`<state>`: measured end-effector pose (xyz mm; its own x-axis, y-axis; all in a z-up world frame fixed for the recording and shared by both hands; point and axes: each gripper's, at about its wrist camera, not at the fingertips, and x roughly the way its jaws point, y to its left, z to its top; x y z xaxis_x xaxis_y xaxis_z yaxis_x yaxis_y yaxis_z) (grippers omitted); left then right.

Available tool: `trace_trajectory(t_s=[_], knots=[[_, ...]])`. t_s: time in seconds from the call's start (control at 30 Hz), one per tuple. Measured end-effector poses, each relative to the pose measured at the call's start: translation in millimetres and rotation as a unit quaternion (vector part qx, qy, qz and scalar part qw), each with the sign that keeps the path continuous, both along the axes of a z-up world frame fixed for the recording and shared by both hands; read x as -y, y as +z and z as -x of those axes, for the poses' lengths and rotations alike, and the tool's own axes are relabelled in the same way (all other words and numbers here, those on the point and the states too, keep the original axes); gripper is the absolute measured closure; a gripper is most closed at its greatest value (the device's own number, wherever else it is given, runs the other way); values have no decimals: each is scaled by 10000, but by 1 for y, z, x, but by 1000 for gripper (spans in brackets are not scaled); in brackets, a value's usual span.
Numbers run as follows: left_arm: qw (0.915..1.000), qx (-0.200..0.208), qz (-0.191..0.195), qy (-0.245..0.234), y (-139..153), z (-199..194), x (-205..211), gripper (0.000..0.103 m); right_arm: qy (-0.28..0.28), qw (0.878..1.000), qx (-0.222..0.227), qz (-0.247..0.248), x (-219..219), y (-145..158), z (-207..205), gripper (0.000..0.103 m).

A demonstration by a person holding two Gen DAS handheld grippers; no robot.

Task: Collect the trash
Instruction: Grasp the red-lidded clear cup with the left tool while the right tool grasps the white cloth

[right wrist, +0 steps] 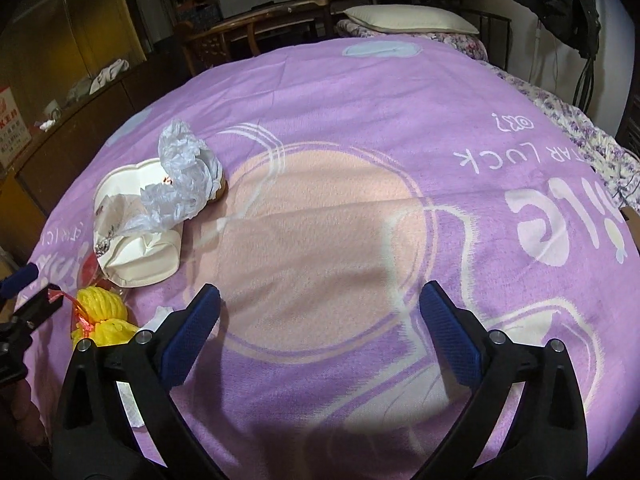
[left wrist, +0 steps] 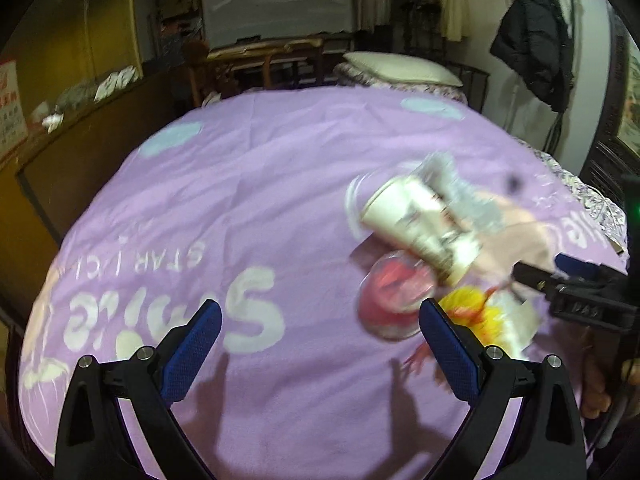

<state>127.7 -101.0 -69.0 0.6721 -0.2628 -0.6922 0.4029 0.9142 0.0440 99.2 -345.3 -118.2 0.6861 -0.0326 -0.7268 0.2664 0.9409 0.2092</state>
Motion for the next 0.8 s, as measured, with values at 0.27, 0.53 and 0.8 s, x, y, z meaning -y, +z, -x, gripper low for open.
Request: trace_trajectory(t_s=[0.27, 0.53, 0.8], knots=[[9986, -269, 22, -449, -1, -20, 45, 6, -96, 9986, 290, -439, 14, 1, 7, 7], [9987, -221, -239, 387, -22, -36, 5, 5, -102, 9968, 410, -681, 21, 1, 9, 7], [9990, -395, -83, -192, -23, -29, 11, 6, -93, 9964, 451, -706, 22, 1, 10, 7]])
